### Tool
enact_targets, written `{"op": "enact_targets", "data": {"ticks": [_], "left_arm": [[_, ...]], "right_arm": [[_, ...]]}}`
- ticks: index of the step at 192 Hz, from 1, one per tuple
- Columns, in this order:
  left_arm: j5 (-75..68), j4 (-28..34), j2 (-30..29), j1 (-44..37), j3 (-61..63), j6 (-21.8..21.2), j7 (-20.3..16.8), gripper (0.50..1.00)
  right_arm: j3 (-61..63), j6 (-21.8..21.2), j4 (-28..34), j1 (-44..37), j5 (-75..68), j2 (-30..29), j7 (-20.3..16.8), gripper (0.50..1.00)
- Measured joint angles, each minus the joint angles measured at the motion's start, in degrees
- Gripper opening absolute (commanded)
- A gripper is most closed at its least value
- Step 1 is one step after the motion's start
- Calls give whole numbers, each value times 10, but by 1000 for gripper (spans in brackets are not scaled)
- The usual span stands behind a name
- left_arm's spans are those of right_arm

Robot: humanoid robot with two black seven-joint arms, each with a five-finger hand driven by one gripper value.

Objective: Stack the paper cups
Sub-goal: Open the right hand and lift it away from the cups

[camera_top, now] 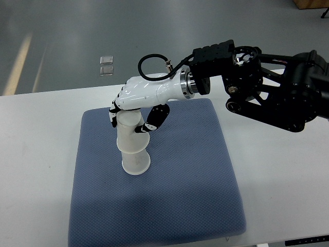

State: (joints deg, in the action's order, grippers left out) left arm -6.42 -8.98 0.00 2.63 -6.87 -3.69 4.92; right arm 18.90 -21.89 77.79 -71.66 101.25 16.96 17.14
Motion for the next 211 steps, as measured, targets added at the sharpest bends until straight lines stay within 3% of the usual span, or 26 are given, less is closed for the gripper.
{"op": "enact_targets", "data": {"ticks": [60,74,93,124,145,211], "left_arm": [[0,0,0,0,0,0,0,1000],[0,0,0,0,0,0,0,1000],[0,0,0,0,0,0,0,1000],[0,0,0,0,0,0,0,1000],[0,0,0,0,0,0,0,1000],[0,0,0,0,0,0,0,1000]], "right_arm": [[-15,2,-1,5,3,-1,0,613],[-16,3,-1,9,4,-1,-1,660],[-16,8,-1,17,4,-3,-1,768],[-16,12,-1,25,3,-6,-1,899],[-16,13,-1,29,2,-7,-1,919],[-8,12,-1,30,-4,-6,-1,915]]}}
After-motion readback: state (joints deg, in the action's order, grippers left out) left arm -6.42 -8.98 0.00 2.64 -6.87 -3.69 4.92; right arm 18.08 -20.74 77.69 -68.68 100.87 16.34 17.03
